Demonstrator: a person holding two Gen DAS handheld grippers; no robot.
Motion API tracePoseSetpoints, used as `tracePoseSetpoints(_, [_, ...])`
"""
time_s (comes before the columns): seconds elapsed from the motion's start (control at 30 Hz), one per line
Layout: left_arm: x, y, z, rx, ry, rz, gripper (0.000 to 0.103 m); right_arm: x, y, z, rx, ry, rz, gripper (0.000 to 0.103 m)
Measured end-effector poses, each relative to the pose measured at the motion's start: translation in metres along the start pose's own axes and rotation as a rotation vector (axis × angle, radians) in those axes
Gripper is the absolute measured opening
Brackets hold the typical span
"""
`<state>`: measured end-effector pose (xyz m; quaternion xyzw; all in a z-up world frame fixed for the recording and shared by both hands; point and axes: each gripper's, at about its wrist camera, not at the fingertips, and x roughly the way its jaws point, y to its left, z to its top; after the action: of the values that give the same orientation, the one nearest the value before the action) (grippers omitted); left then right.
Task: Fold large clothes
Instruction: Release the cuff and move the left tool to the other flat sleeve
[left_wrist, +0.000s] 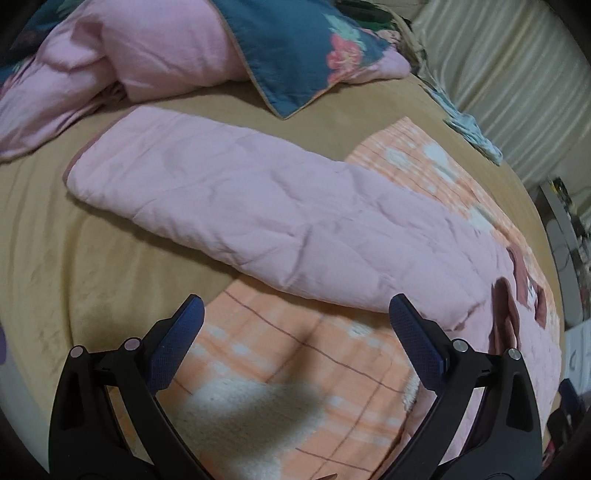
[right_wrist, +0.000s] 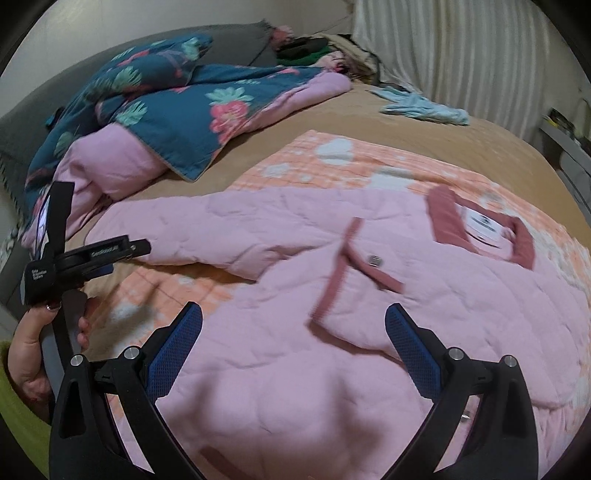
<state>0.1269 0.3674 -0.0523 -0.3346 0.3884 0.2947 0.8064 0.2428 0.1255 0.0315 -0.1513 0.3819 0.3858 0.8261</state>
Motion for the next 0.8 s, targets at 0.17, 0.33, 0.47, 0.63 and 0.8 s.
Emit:
tracePoseSetpoints(0.17, [0.006,0.016,0.004,-0.042,0.008,0.011,0.094,0.017,0.027,0.009,-0.049,0.021,0.027,0.099])
tracePoseSetpoints(0.33, [0.006,0.03,0.011,-0.077,-0.008,0.02,0.094,0.035,0.047,0.016,-0.087,0.044,0.05,0.099])
tracePoseSetpoints(0.47, [0.008,0.043,0.019,-0.119,-0.026,0.038,0.094,0.048,0.061,0.021,-0.109,0.06,0.067,0.099])
tracePoseSetpoints(0.63, [0.014,0.059,0.028,-0.176,-0.039,0.039,0.094,0.06,0.073,0.026,-0.12,0.066,0.084,0.099])
tracePoseSetpoints(0.8, [0.023,0.073,0.034,-0.24,-0.054,0.038,0.094,0.065,0.071,0.023,-0.102,0.069,0.092,0.099])
